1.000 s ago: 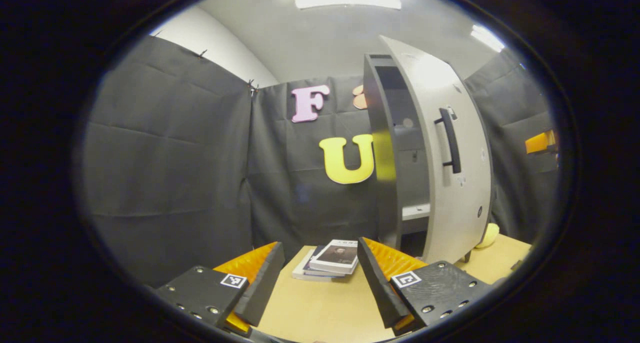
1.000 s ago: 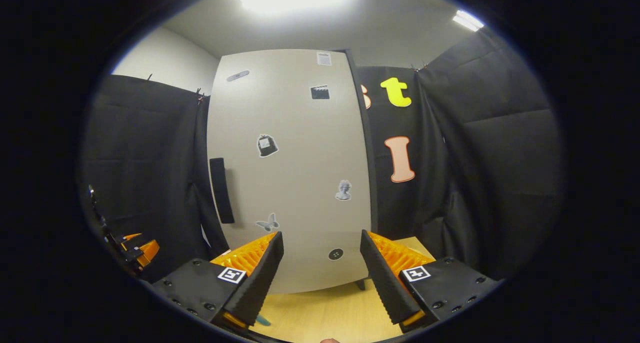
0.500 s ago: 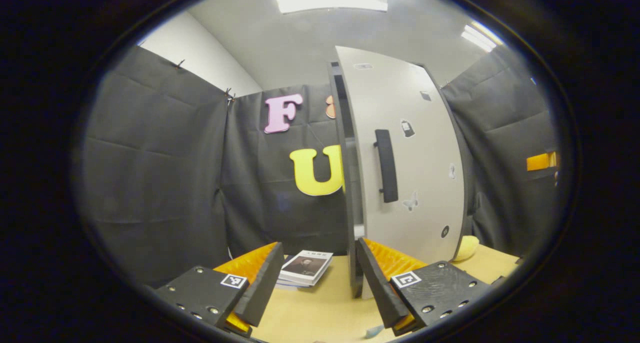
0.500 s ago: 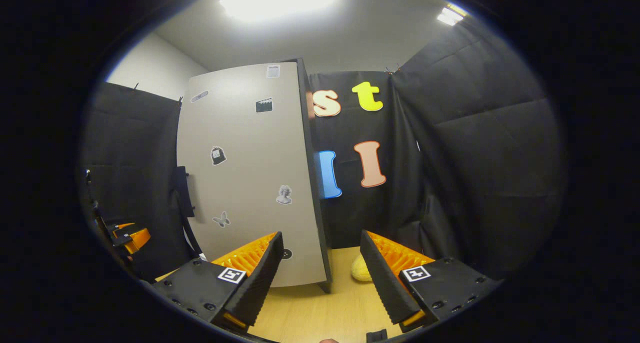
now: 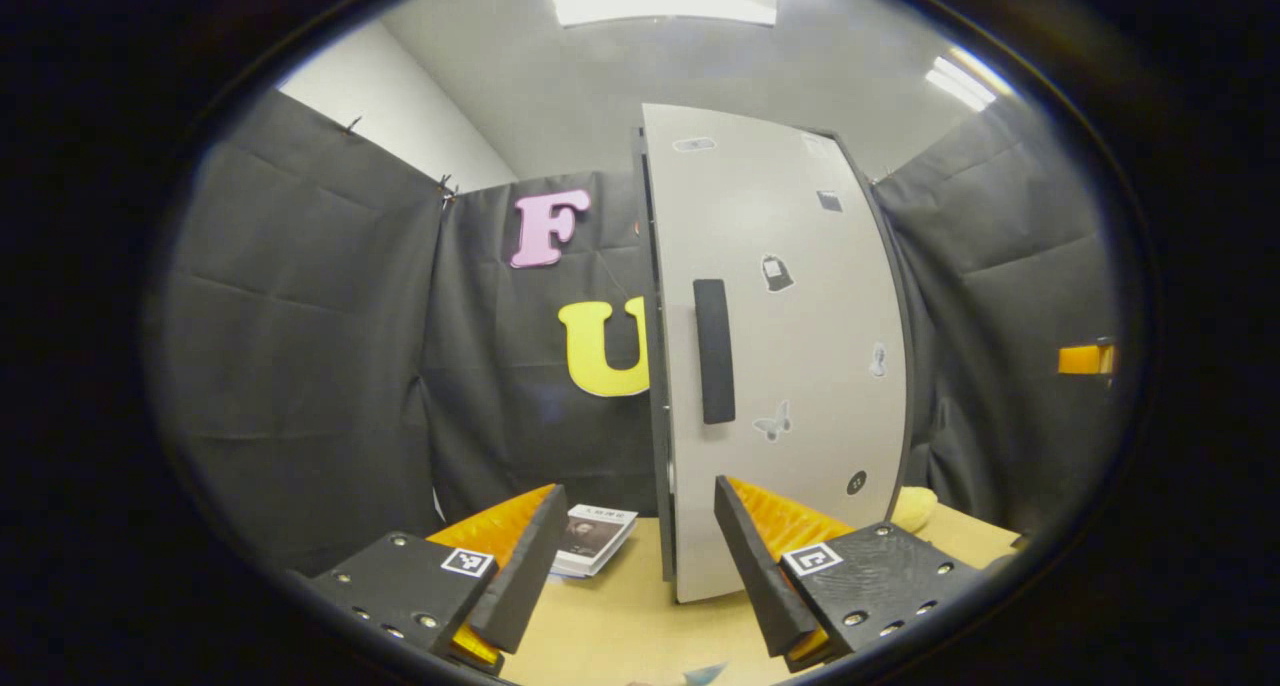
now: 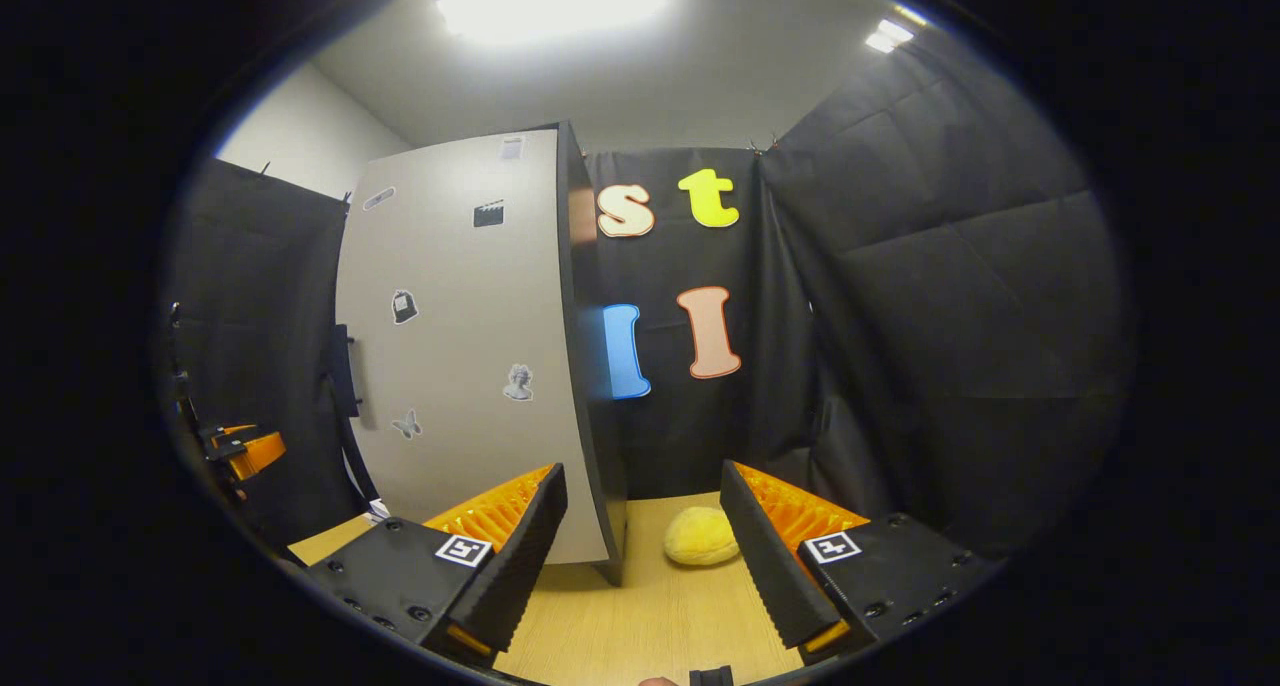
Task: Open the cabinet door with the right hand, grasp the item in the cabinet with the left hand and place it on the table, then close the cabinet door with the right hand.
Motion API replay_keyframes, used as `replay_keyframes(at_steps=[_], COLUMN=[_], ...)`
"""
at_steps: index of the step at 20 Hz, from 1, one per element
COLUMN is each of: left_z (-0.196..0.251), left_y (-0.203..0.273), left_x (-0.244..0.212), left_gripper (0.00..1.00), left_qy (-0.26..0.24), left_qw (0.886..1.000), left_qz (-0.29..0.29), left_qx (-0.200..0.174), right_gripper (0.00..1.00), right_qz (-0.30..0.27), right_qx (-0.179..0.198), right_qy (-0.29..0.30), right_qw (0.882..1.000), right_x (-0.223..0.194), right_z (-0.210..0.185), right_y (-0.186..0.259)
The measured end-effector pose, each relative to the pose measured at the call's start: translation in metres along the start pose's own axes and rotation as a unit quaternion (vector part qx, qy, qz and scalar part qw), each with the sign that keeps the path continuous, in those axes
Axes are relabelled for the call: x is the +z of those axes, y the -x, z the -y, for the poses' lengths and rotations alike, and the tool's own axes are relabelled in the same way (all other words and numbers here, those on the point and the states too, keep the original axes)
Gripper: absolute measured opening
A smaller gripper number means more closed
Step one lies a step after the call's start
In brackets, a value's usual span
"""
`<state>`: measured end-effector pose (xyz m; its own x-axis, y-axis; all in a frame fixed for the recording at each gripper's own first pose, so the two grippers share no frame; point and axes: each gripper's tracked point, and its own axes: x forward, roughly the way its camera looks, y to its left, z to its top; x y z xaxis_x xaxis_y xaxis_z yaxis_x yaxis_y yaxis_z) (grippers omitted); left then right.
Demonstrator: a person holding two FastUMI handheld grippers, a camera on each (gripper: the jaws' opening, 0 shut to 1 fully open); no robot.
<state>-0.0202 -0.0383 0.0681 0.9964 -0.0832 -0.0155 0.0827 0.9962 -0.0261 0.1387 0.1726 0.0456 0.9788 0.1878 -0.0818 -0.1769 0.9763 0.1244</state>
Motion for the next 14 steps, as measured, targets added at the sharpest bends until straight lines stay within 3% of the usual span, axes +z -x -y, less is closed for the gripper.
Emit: replay_keyframes(at_steps=[14], left_z=[-0.020], left_y=[0.005], left_x=[0.010], left_gripper=[0.88], left_qy=[-0.013], left_qw=[1.000], left_qz=[0.014], left_qx=[0.003], right_gripper=[0.97], right_qz=[0.013], right_qx=[0.001], right_qy=[0.013], right_qw=[1.000], right_x=[0.010], right_z=[-0.014], right_y=[0.012])
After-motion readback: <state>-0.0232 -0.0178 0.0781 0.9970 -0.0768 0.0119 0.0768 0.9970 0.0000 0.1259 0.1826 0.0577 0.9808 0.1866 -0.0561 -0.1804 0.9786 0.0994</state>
